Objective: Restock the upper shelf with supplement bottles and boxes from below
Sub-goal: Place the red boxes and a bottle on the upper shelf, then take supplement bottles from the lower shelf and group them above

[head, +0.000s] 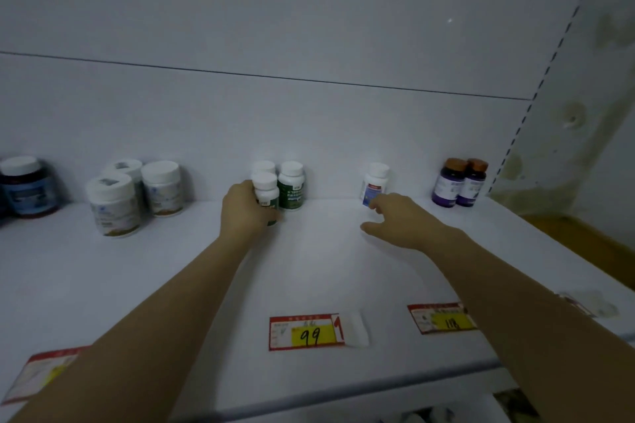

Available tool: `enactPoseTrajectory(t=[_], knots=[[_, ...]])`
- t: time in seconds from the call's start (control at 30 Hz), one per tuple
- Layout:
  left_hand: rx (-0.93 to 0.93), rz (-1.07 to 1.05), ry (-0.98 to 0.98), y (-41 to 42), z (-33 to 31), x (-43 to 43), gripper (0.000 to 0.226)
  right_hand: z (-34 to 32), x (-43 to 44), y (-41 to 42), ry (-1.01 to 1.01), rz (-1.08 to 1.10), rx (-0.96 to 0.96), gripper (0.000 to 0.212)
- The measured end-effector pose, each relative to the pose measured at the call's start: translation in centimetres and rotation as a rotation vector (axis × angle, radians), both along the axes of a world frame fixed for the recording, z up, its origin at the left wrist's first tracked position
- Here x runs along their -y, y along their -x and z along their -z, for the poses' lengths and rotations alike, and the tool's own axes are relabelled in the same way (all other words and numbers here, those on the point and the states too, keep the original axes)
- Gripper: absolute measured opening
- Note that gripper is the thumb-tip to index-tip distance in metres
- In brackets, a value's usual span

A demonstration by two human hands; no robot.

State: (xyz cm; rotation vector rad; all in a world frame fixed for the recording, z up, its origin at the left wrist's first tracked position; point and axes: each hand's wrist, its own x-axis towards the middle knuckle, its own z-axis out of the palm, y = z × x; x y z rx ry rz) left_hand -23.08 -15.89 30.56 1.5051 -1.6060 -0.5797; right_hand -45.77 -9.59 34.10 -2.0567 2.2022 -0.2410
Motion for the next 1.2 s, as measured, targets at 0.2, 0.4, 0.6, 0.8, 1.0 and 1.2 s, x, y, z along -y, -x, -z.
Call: enactPoseTrajectory(t=[0.2, 0.4, 0.6, 0.8, 1.0, 1.2], knots=[[0.042, -0.085, -0.043, 1.1, 0.4, 0.5, 0.039, 0.3, 1.3, 0.7, -0.01, -0.057, 0.006, 0.056], [0.155, -0.13, -0.144, 1.0, 1.0, -0.9, 0.06, -0.1, 0.7, 1.0, -0.058, -0.102, -0.066, 0.058], [0.553, -0.183, -0.21, -0.6, 0.0, -5.1, 0.045, -0.6, -1.8, 1.0, -0.147, -0.149, -0.165, 0.058], [0.733, -0.155, -0.272, -2.4, -2.2, -10.8, 0.049, -0.7, -6.0, 0.4, -0.154, -0.225, -0.194, 0.063], [0.743, -0.113, -0.278, -2.8, -3.4, -17.4, 0.051, -1.0, -11.7, 0.4, -0.128, -0.263, -0.176, 0.063], [0.756, -0.062, -0.203, -2.6, -3.3, -23.8, 0.051, -0.5, -18.7, 0.7, -0.081, -0.225, -0.148, 0.06]])
